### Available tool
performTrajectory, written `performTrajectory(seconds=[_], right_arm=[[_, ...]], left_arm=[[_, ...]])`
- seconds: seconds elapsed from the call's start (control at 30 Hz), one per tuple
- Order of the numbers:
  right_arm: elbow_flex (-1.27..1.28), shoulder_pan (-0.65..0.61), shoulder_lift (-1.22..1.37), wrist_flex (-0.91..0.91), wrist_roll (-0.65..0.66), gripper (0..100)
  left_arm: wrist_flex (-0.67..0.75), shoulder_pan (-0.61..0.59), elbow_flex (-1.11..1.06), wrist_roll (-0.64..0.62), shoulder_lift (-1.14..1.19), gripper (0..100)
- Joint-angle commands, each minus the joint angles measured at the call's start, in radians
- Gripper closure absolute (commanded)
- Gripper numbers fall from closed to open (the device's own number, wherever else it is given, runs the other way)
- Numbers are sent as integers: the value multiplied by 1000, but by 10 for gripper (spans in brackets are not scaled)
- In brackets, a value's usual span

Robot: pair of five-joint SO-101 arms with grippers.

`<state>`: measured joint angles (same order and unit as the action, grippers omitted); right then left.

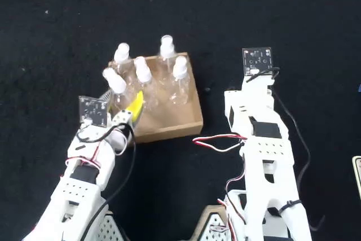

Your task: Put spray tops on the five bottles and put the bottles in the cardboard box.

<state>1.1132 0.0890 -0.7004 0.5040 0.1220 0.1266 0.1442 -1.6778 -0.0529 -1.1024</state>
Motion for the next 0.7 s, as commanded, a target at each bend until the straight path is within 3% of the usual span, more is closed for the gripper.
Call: performTrajectory(seconds=[0.0, 0.67], right_arm=[[-10, 21, -19, -29, 9, 888], [-10, 21, -19, -29, 9, 888]], left_arm=[[-29, 15, -16, -5, 3, 927], [-25, 10, -16, -5, 0, 921]])
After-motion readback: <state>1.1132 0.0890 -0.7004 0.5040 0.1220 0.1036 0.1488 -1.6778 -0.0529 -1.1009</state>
